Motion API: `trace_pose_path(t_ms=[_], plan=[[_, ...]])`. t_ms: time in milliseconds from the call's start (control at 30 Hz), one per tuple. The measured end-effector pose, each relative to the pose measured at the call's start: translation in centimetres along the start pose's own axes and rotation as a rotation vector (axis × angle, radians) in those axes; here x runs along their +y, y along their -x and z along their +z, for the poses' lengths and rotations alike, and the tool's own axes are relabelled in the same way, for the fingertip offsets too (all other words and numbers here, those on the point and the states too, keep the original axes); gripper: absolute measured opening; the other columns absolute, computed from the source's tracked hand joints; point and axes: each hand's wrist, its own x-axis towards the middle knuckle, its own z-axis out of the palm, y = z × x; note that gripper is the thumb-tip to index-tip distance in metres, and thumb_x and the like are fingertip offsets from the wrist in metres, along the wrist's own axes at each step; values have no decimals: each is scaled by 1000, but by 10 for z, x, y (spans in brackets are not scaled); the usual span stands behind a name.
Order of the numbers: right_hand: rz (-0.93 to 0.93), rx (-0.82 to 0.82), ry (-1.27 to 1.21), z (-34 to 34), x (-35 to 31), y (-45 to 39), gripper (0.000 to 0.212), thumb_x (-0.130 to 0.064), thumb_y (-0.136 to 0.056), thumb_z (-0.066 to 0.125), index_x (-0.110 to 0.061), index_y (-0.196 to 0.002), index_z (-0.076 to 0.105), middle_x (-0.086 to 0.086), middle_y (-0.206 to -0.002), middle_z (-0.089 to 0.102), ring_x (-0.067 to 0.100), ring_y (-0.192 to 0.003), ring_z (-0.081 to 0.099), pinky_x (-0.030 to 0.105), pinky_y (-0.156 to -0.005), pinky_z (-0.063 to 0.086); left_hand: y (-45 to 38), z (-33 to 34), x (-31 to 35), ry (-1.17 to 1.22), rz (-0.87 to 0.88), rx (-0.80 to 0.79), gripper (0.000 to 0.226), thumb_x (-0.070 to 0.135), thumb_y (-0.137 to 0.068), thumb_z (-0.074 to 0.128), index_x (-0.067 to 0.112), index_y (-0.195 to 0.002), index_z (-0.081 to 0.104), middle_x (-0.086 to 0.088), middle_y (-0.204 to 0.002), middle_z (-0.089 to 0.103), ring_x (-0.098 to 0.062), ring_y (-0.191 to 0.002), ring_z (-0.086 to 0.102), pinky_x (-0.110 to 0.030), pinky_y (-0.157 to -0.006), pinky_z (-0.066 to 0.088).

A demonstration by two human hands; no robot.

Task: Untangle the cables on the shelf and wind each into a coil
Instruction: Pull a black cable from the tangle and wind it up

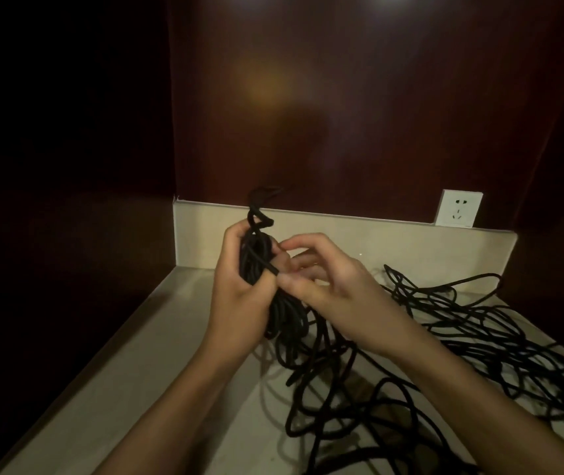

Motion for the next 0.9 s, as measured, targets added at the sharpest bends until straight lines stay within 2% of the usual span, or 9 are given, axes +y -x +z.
trace_pose_path(t_ms=[133,233,333,433,533,600,667,767,900], plan=[[179,-24,-494,0,1,-9,37,-47,-93,55,-16,-113,55,1,-114,66,16,-107,67,42,-90,57,-4,5,7,-18,113,-7,25,13,-93,63,16,-116,55,14,-89,64,-5,-86,64,-23,-79,52],[148,-129,-300,-2,-1,-14,37,-38,-92,59,-23,-125,52,6,-128,62,18,-118,63,46,-102,51,-6,8,13,-33,168,-42,22,16,-93,64,25,-112,57,17,-93,65,-2,-89,65,-19,-79,51],[186,-275,-376,-11,1,-20,39,-23,-97,57,-24,-136,50,23,-133,57,34,-127,55,58,-111,38,-12,8,17,-116,242,-130,22,27,-90,64,31,-111,57,14,-98,67,-8,-92,66,-24,-81,53],[258,-434,-583,-22,2,-19,31,-22,-91,67,-24,-123,64,4,-123,67,20,-120,61,51,-109,43,-29,1,22,-308,431,-331,24,17,-91,63,16,-114,60,1,-98,63,-14,-90,64,-25,-79,49],[213,-476,-742,-25,7,-19,39,-18,-78,81,-24,-115,70,6,-121,62,21,-117,59,60,-105,43,-43,1,23,-382,603,-391,25,9,-90,61,9,-115,61,-2,-104,60,-15,-94,61,-27,-80,47],[187,-396,-777,-21,5,-19,42,-11,-83,74,-23,-122,65,6,-125,62,21,-120,59,59,-100,48,-43,8,21,-299,559,-265,24,16,-93,62,22,-117,60,2,-104,61,-11,-96,62,-24,-83,46],[179,-317,-839,-18,1,-18,45,-9,-88,61,-22,-131,58,5,-135,60,20,-124,58,54,-93,54,-41,17,17,-85,370,-157,25,19,-94,64,32,-114,58,7,-100,63,-7,-96,62,-24,-85,47],[184,-267,-809,-17,1,-17,49,-10,-88,58,-12,-137,53,13,-144,52,26,-130,55,54,-91,54,-38,20,5,43,250,-81,22,24,-94,63,25,-115,58,-1,-97,61,-16,-91,61,-36,-83,49],[250,-202,-668,-22,3,-22,52,-7,-84,64,-6,-135,52,23,-133,58,34,-118,63,59,-89,54,-35,23,0,148,184,-109,24,26,-91,63,17,-111,54,-10,-99,57,-23,-93,59,-41,-85,51]])
